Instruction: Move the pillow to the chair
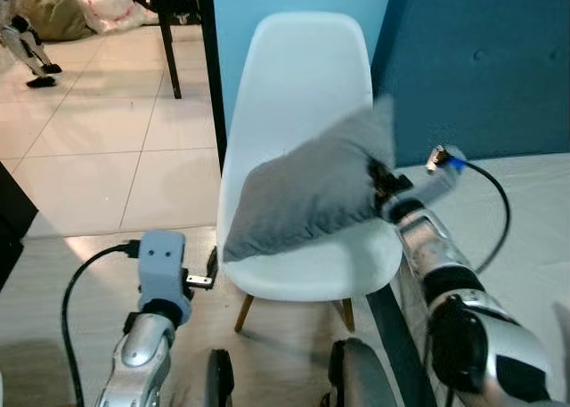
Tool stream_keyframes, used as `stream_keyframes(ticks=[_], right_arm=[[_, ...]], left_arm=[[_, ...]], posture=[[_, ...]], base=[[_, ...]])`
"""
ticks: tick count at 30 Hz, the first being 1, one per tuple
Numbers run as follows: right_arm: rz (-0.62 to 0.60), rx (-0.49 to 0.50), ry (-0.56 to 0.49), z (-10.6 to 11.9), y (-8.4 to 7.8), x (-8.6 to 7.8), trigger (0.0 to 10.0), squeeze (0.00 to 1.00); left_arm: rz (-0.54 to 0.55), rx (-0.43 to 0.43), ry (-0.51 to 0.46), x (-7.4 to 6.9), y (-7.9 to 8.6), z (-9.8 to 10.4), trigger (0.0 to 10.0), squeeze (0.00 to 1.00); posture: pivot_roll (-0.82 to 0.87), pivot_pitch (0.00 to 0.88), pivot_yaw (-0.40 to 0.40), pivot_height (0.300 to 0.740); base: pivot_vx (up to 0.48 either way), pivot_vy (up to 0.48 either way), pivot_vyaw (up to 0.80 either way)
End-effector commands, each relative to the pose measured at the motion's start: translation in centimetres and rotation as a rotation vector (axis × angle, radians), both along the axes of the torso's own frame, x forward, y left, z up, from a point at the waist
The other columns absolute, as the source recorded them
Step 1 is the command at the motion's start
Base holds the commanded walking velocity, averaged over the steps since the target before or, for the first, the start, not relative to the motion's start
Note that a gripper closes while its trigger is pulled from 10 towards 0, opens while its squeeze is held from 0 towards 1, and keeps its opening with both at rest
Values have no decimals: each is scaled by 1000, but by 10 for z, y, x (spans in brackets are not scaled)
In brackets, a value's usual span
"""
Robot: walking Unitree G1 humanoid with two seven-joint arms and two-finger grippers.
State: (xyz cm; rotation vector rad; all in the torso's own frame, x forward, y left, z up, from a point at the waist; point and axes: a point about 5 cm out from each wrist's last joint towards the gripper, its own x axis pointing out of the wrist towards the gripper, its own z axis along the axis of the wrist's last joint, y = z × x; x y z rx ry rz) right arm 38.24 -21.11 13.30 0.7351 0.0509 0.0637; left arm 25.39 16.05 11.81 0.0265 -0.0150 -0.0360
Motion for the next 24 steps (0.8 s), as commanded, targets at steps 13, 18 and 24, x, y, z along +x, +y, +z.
stream_keyframes(ticks=[13,18,24], right_arm=[[162,-238,298,-54,57,-15,10000,0],[99,-274,253,-37,54,-5,10000,0],[80,-279,153,-14,47,5,10000,0]], left_arm=[[-8,9,31,-15,-2,8,10000,0],[-8,4,39,-17,-2,10,10000,0],[-5,-3,38,-12,-4,11,10000,0]], posture=[[198,271,-8,500],[205,268,-10,491],[188,250,-13,491]], base=[[0,0,0],[0,0,0],[0,0,0]])
